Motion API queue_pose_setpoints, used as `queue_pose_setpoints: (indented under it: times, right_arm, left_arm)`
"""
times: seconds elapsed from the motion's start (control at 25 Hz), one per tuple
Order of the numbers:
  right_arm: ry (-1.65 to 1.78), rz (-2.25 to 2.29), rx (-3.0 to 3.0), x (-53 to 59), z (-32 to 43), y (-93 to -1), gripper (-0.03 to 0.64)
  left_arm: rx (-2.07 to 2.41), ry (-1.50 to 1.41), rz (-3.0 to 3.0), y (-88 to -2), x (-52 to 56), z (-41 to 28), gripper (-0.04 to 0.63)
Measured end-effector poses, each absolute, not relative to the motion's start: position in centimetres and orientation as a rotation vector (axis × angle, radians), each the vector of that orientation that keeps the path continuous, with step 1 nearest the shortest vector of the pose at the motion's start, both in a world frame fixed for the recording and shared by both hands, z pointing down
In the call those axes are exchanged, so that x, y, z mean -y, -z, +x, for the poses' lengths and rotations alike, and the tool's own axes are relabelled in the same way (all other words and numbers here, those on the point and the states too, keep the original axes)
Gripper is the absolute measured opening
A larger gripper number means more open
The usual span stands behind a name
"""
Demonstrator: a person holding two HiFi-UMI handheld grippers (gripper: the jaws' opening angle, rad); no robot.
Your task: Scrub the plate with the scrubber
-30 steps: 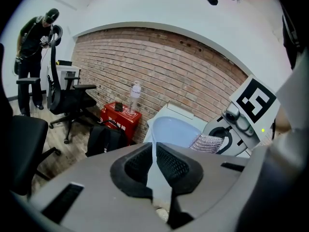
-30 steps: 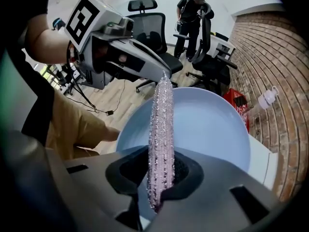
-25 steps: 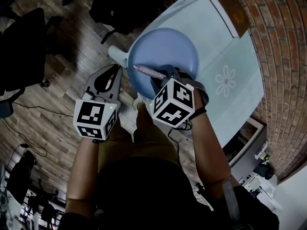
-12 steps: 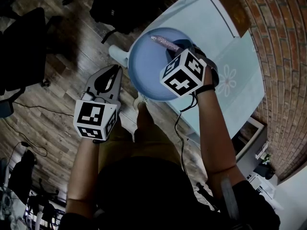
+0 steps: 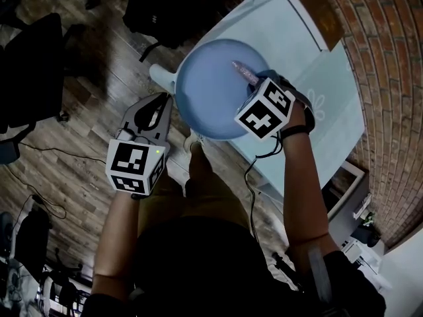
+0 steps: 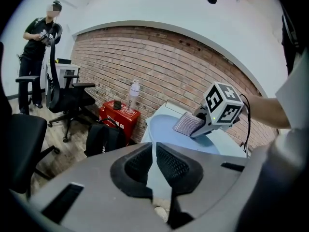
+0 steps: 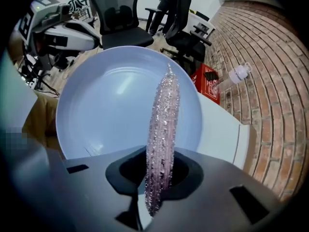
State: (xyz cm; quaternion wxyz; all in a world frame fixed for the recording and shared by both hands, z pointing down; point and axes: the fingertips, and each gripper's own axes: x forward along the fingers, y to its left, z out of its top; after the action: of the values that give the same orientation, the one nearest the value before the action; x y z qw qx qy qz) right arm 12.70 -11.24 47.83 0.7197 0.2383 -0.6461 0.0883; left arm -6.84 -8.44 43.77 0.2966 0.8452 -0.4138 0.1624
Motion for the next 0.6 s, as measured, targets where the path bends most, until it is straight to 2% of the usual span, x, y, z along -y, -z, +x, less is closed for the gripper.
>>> queue_pose_setpoints:
  times: [0.28,0.6]
  right_arm:
    - [-0.280,0.382,1.449,5.1,11.2,-47.8,0.087]
    - [-0.228,0.205,1.542,0.9,5.9,-47.8,0.087]
  left_arm:
    - [1.088,-0.432,2.262,-43.2,8.5,-6.6,0.035]
    - [1.075,-0.424,2.281,-42.6,8.4,-6.0,0.035]
